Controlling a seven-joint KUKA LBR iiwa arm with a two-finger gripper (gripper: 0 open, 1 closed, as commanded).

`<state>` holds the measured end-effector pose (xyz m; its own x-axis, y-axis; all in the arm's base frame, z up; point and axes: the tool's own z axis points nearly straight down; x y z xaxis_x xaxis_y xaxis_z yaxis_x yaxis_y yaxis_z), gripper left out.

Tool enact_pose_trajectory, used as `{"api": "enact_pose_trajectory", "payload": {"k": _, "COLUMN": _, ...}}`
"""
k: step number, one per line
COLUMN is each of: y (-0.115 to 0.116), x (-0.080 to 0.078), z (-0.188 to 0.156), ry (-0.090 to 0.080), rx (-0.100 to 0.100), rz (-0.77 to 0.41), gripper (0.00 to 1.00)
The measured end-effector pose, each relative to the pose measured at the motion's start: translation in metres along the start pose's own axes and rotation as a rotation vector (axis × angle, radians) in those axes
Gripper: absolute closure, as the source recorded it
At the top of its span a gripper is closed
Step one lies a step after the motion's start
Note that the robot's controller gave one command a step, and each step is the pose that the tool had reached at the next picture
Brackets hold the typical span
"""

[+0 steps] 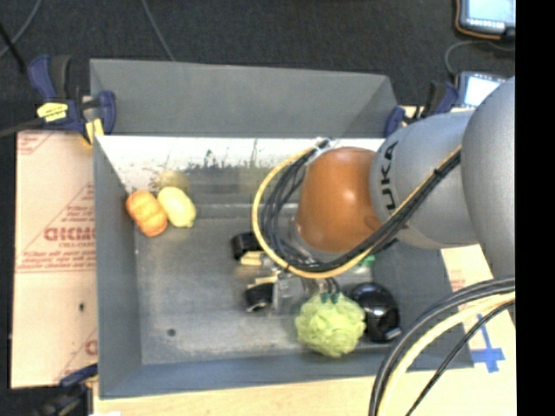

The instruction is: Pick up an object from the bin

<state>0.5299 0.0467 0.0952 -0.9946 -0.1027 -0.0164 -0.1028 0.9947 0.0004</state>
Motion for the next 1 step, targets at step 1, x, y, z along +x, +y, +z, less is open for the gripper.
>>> {"api": "enact_pose_trajectory", "payload": {"k": 1, "y": -0.0032, "x": 0.0049, "z": -0.0405, "ry": 0.009, "rx": 0.000, "rz": -0.012, "gripper": 1.00}}
